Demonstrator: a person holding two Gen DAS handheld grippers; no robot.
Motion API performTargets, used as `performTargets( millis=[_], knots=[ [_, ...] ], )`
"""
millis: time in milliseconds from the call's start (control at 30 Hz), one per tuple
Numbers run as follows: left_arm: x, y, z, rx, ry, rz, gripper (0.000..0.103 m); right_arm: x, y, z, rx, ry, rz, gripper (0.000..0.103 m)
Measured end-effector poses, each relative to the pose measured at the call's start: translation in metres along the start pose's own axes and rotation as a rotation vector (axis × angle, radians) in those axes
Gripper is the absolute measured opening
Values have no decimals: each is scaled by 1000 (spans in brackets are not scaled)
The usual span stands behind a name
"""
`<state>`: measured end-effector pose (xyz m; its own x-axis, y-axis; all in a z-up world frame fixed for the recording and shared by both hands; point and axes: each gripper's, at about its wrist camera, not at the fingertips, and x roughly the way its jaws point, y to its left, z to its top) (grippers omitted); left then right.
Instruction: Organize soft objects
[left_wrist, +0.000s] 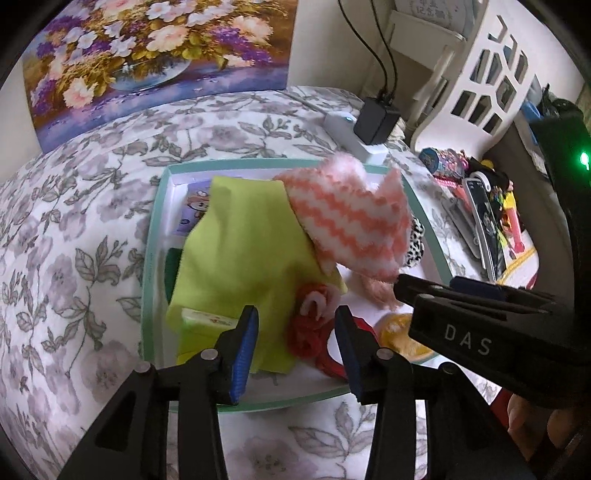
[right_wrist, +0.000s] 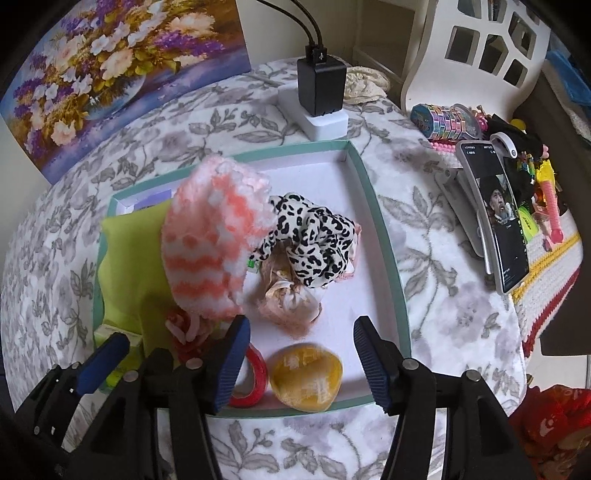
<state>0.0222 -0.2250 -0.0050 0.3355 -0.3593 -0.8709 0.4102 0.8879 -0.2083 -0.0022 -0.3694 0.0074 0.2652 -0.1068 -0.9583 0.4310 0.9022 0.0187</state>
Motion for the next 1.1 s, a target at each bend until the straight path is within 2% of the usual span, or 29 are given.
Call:
performTargets(
  millis=[67, 133, 367, 500, 567, 633, 800, 933, 1100],
  knots=[
    [-2, 4, 1, -19, -3, 1, 47, 0, 0, 0, 1, 0, 1, 65],
    [-4, 9, 2, -39, -6, 20, 58, 0, 0, 0, 7, -3, 13, 71],
    [-6, 37, 3, -146, 1, 79, 63, -2, -1, 0, 24, -15, 20, 77],
    [-10, 53, 4, -201, -9, 106, 69, -1, 2, -1, 15, -13, 27, 79],
    [-11, 61, 4, -229, -13, 125, 74, -1, 4, -1, 7, -12, 32, 82],
    [-12, 71, 4, -261, -16, 154, 88, -1, 5, -1, 1, -14, 34, 87],
    [-11, 95, 2, -332, 8, 205, 92, -2, 9, -2, -15, -23, 41, 100],
    [-11, 114, -3, -396, 29, 242, 94, -3, 16, -4, -36, -19, 93, 103],
    [-18, 130, -9, -432, 17, 287, 95, -3, 26, -9, -71, -16, 80, 103]
  ],
)
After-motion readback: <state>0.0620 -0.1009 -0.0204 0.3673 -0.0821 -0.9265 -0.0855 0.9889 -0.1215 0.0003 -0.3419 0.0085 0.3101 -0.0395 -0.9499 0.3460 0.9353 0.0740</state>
